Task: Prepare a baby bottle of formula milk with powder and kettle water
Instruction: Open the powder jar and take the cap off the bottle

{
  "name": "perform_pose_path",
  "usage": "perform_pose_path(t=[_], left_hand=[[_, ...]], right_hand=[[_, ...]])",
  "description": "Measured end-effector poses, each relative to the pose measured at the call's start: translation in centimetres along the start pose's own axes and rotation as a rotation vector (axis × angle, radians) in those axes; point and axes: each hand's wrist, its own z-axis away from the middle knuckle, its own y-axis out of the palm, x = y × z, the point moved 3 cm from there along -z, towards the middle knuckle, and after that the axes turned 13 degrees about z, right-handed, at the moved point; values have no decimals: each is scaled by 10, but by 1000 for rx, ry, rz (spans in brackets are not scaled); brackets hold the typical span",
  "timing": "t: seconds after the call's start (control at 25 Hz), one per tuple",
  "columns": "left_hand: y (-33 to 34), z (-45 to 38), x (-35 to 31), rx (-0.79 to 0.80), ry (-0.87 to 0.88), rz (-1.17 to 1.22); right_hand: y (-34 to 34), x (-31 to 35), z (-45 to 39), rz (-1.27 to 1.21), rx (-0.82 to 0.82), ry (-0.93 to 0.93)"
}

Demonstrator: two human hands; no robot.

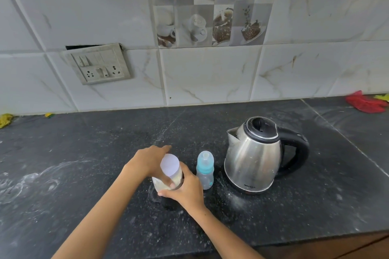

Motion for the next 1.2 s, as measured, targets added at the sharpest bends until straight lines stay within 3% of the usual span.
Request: perform_pose_path(t=[0.08,0.16,0.44,0.52,0.64,0.76,0.88,1.0,1.2], left_hand=[[4,1,-1,114,110,28],[5,1,-4,102,225,6],[2,12,-7,-285,166,25],[4,25,-2,-456,151,228],[23,55,17,-660,271,653],[68,86,37,-706,324,960],[121,103,55,-741,187,1154],[163,104,60,-671,100,1142],[174,103,62,-591,73,856]], right_hand=[[-1,0,-1,2,-9,3],[-2,0,0,0,-8,14],[-2,-2,1,-12,-5,-13],[-3,-2,1,-7,-8,-17],[-2,0,2,-5,-5,-41],[-3,0,6,27,30,-56],[-8,-10,17,110,50,-74],[-21,-22,31,161,-39,-148],[-35,-27,46,96,-137,-182]])
